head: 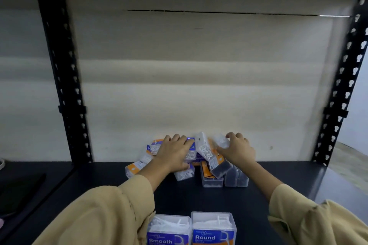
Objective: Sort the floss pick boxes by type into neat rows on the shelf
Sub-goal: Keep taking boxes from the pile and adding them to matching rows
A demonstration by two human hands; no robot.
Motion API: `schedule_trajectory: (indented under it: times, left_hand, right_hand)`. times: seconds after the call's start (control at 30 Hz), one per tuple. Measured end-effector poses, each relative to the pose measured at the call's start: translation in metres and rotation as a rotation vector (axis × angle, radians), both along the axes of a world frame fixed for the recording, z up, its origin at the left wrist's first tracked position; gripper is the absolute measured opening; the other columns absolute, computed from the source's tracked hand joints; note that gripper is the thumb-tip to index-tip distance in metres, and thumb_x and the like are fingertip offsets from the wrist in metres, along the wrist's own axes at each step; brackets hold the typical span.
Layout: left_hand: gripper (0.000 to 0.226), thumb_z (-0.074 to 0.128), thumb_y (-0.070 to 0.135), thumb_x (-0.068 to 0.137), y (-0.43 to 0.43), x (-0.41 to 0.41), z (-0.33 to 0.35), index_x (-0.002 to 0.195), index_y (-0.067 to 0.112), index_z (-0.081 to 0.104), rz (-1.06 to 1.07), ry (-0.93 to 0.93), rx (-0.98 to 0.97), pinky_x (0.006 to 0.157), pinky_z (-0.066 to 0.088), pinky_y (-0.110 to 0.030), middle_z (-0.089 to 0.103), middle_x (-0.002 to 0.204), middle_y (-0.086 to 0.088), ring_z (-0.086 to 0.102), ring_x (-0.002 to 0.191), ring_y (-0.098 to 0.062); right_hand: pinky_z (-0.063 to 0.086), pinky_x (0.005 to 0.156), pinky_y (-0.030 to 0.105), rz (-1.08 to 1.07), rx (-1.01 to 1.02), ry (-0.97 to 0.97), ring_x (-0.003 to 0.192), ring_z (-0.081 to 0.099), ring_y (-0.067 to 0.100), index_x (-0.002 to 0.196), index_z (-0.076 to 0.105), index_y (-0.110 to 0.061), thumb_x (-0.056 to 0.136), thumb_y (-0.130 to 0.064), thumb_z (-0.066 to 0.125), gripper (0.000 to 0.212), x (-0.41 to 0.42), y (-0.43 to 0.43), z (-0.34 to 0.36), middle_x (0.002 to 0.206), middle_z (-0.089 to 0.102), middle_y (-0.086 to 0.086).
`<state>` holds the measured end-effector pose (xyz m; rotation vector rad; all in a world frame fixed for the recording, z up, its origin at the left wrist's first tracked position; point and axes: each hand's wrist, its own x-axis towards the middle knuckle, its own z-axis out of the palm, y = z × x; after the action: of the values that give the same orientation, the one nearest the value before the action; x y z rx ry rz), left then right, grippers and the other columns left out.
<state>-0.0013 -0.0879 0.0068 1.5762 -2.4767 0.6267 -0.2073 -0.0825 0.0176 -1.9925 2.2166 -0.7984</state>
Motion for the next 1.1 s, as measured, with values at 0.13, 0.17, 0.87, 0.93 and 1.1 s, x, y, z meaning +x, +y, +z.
schedule_trajectory:
  times: [0.13, 0.17, 0.87, 0.93, 1.1]
  left_hand:
    - [0.047, 0.059, 0.040, 0.086, -0.001, 0.000, -0.005, 0.123, 0.014, 0.050, -0.021, -0.003, -0.111, 0.090, 0.037, -0.037, 0.056, 0.121, -0.005, 0.049, 0.112, -0.025]
    - [0.042, 0.059, 0.038, 0.085, 0.001, 0.001, -0.005, 0.119, 0.014, 0.054, -0.046, 0.005, -0.123, 0.088, 0.038, -0.036, 0.059, 0.118, -0.005, 0.051, 0.110, -0.025]
    - [0.026, 0.055, 0.041, 0.075, 0.092, 0.053, 0.008, 0.082, 0.016, 0.058, 0.116, 0.081, 0.190, 0.065, 0.046, -0.030, 0.064, 0.095, -0.004, 0.062, 0.092, -0.026]
    - [0.025, 0.056, 0.033, 0.077, 0.091, 0.044, 0.002, 0.092, 0.014, 0.059, 0.124, 0.011, 0.160, 0.069, 0.045, -0.031, 0.062, 0.105, -0.006, 0.059, 0.099, -0.026]
    - [0.031, 0.056, 0.027, 0.082, 0.091, 0.023, -0.007, 0.107, 0.008, 0.060, 0.080, -0.127, 0.154, 0.076, 0.044, -0.036, 0.055, 0.116, -0.010, 0.053, 0.108, -0.027]
  right_hand:
    - [0.047, 0.083, 0.038, 0.005, -0.074, 0.013, 0.108, 0.053, 0.027, 0.122, 0.050, -0.020, 0.083, -0.050, 0.052, 0.050, 0.001, 0.002, 0.003, 0.121, 0.054, 0.003]
    - [0.048, 0.081, 0.037, 0.010, -0.105, 0.008, 0.105, 0.054, 0.027, 0.120, 0.052, -0.020, 0.084, -0.046, 0.052, 0.045, 0.000, 0.003, 0.003, 0.119, 0.056, 0.003]
    - [0.039, 0.053, 0.027, 0.334, -0.296, 0.470, 0.067, 0.060, 0.019, 0.082, 0.067, -0.028, 0.056, -0.045, 0.071, 0.031, -0.062, 0.111, -0.022, 0.068, 0.061, -0.008]
    - [0.040, 0.048, 0.026, 0.372, -0.293, 0.686, 0.060, 0.059, 0.017, 0.078, 0.069, -0.027, 0.040, -0.044, 0.078, 0.042, -0.062, 0.110, -0.036, 0.067, 0.063, -0.006]
    - [0.045, 0.048, 0.027, 0.427, -0.258, 0.814, 0.060, 0.059, 0.016, 0.080, 0.072, -0.023, 0.030, -0.045, 0.086, 0.056, -0.066, 0.104, -0.062, 0.073, 0.065, -0.006]
